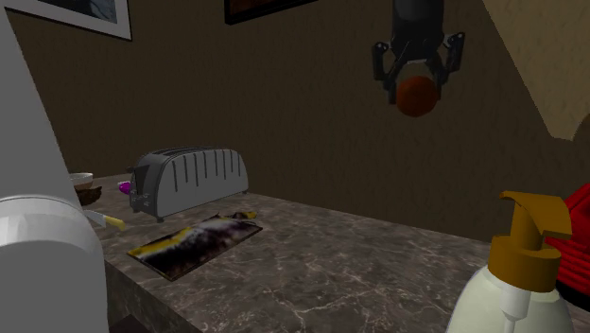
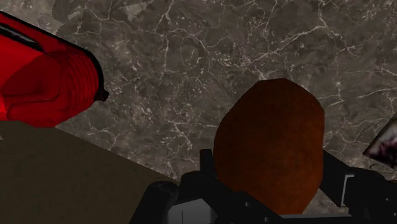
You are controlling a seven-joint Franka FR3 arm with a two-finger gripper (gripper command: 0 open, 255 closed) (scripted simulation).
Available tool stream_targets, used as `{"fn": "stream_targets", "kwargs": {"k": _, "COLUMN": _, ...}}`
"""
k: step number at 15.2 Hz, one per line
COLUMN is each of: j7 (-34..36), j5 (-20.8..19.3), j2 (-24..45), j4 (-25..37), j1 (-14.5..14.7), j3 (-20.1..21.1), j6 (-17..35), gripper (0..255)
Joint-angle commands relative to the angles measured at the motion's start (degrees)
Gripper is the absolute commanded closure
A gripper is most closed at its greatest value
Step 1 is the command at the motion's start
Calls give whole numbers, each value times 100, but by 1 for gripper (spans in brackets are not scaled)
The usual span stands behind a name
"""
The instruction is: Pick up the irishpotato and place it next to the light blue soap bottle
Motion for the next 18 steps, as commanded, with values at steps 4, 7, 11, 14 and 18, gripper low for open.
{"fn": "stream_targets", "kwargs": {"k": 4, "j7": -570, "j5": -112, "j2": -317, "j4": -285, "j1": -247, "j3": -331, "j6": -15, "gripper": 255}}
{"fn": "stream_targets", "kwargs": {"k": 7, "j7": -967, "j5": -175, "j2": -456, "j4": -371, "j1": -408, "j3": -578, "j6": -57, "gripper": 255}}
{"fn": "stream_targets", "kwargs": {"k": 11, "j7": -948, "j5": -221, "j2": -555, "j4": -777, "j1": -421, "j3": -569, "j6": 260, "gripper": 255}}
{"fn": "stream_targets", "kwargs": {"k": 14, "j7": -939, "j5": -248, "j2": -613, "j4": -1064, "j1": -433, "j3": -567, "j6": 494, "gripper": 255}}
{"fn": "stream_targets", "kwargs": {"k": 18, "j7": -934, "j5": -277, "j2": -669, "j4": -1425, "j1": -448, "j3": -572, "j6": 804, "gripper": 255}}
